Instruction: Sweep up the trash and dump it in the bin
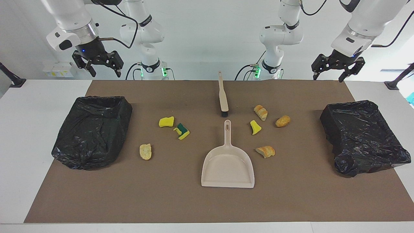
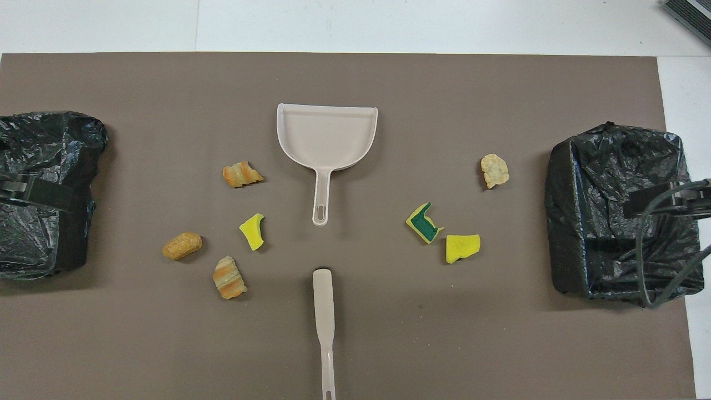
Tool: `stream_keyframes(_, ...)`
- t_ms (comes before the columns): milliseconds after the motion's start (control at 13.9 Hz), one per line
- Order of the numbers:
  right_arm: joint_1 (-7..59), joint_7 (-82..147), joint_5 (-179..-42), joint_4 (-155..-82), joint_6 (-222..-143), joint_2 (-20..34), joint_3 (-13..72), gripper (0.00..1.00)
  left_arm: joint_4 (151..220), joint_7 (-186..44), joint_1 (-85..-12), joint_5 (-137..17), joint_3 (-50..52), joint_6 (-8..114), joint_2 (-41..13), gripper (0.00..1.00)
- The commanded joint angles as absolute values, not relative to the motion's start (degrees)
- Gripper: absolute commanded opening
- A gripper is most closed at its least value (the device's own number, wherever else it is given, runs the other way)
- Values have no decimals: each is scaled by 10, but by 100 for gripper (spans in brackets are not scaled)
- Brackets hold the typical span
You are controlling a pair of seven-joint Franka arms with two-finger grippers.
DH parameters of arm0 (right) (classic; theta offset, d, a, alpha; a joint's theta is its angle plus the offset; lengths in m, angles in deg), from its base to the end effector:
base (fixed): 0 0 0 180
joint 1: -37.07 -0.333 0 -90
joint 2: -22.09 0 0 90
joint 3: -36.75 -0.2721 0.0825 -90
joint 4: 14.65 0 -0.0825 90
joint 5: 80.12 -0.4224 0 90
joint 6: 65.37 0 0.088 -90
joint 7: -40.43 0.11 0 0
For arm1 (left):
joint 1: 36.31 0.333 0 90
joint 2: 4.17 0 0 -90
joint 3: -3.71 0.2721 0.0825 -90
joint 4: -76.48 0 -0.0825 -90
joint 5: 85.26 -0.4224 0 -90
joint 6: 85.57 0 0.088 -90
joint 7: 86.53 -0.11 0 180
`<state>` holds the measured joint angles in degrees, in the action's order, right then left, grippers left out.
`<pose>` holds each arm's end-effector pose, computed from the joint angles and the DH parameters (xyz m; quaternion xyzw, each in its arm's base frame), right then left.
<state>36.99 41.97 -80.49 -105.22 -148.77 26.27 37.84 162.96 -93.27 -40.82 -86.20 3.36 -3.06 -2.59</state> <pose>0.5609 -0.0095 0.6049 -0.9994 0.0219 0.0261 0.0038 0.5698 -0.0465 0.6134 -0.9947 0.1001 0.0210 0.0079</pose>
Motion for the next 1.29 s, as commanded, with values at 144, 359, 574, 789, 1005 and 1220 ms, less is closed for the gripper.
stream_keyframes(144,373,420,-810,-1079,-1492,284,375,100,1640,-936,-423,-858,36,-20,-14,100)
stream_keyframes(359,372,420,-810,-1080,-1492,284,375,100,1640,-936,-423,-857,35,-20,-14,100)
stream_keyframes(574,373,419,-810,-1081,-1492,284,375,100,1640,-936,-423,-856,34,-20,-14,100)
stream_keyframes(789,373,420,-810,-1089,-1492,291,375,100,1640,-938,-423,-856,34,-20,-14,100)
stream_keyframes(1005,371,422,-811,-1091,-1494,291,375,100,1640,-938,-419,-856,34,-21,-14,100)
stream_keyframes(1220,369,422,-812,-1099,-1502,291,375,100,1640,-936,-421,-856,35,-20,-14,100)
